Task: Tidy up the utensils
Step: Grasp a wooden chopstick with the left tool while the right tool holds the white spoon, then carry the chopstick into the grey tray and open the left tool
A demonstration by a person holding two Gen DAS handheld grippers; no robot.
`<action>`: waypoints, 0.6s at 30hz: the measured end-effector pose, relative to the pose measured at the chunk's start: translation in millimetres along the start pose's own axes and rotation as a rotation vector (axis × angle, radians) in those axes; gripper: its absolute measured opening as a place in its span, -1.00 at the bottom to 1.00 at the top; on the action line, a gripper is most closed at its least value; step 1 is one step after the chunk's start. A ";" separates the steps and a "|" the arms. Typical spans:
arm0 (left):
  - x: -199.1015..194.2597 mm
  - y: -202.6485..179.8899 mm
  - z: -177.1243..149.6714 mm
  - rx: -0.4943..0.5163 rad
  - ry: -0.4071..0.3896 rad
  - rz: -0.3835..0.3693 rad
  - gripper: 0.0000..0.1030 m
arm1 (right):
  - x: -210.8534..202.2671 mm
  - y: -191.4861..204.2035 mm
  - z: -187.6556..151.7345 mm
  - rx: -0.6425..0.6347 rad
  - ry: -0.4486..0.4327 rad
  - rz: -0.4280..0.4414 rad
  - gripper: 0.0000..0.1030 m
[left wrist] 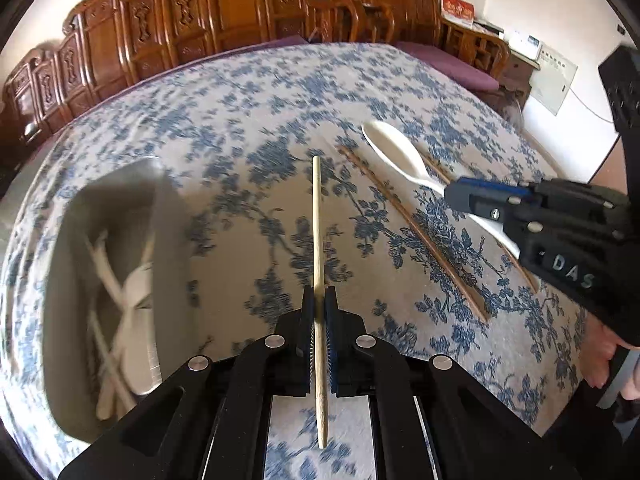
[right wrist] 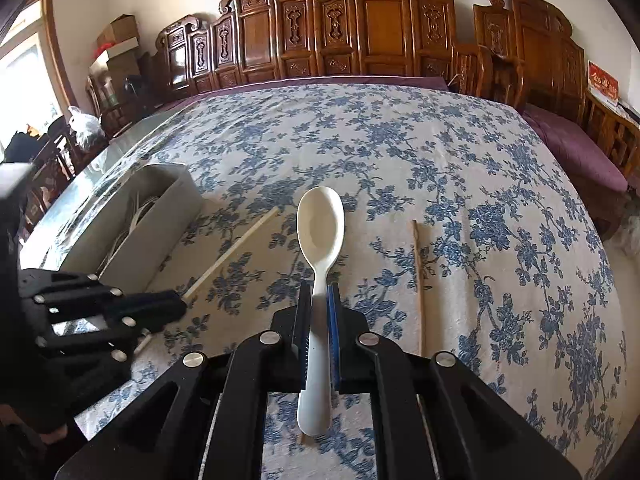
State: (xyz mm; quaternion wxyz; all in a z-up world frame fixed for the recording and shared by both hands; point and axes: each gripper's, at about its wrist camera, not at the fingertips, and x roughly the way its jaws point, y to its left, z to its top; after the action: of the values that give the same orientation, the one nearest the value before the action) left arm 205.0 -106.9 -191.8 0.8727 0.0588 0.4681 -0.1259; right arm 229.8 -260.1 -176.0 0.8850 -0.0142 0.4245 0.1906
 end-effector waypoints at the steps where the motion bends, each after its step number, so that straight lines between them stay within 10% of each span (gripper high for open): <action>1: -4.8 2.4 -0.3 -0.002 -0.008 0.004 -0.92 | -1.3 2.7 -0.1 -0.003 -0.003 0.002 -0.81; 18: -70.0 59.9 4.2 -0.071 -0.123 0.057 -0.92 | -23.6 54.5 10.6 -0.070 -0.070 0.059 -0.81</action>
State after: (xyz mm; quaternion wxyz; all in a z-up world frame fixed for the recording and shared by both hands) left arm 187.8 -38.7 -132.1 0.9046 0.0335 0.4158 -0.0877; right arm 205.3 -215.3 -143.9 0.8922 -0.0261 0.3867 0.2319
